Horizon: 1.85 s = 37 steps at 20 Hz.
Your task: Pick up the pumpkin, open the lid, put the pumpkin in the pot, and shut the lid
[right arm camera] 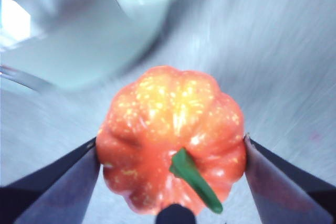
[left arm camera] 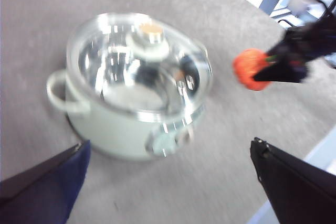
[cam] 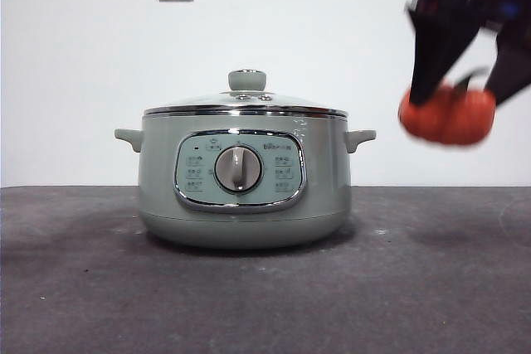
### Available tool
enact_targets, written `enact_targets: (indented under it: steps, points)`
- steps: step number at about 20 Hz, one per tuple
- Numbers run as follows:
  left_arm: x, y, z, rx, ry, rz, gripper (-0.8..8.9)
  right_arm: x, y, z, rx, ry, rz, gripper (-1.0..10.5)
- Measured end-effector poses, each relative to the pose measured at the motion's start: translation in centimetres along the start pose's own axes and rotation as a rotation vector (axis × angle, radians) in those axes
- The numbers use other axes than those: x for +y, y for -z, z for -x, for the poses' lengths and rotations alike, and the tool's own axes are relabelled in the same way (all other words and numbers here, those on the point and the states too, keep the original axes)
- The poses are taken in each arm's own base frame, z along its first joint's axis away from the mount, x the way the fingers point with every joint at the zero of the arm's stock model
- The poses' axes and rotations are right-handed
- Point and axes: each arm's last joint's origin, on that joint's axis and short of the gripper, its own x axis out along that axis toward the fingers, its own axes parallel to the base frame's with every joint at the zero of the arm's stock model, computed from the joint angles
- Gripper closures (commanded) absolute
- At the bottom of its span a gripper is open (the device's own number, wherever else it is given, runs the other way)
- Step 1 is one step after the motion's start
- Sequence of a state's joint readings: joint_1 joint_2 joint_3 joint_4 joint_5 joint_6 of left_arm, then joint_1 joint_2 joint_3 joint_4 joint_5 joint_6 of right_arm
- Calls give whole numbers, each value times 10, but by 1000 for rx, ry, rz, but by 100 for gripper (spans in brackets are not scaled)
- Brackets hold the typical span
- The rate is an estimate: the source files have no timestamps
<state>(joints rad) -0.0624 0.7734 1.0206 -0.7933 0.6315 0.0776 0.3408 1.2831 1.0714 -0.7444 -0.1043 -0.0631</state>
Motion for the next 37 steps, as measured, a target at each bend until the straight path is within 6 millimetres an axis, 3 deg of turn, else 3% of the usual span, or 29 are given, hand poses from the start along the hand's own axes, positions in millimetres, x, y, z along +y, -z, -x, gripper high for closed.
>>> enact_targets:
  steps: [4, 8, 15, 20, 29, 34, 35, 37]
  points:
    - [6, -36, -31, -14, 34, -64, 36, 9, 10, 51, -142, 0, 12, 964]
    - [9, -67, -75, -18, 36, -123, 36, 13, 20, 80, -229, -37, 15, 964]
    - [16, -89, -166, 43, 39, -155, 36, 18, 26, 95, -283, -105, 3, 964]
    - [24, -77, -219, 66, 26, -166, 36, 19, 26, 95, -283, -112, 4, 964]
    - [24, -54, -269, 123, 39, -174, 36, 19, 26, 95, -283, -112, 3, 964]
    - [22, -50, -275, 130, 19, -188, 48, 19, 26, 95, -283, -112, 3, 964]
    - [22, -50, -275, 130, 18, -189, 135, 19, 26, 95, -283, -112, 3, 964]
    - [22, -50, -275, 130, 15, -189, 418, 19, 26, 95, -283, -111, 3, 964]
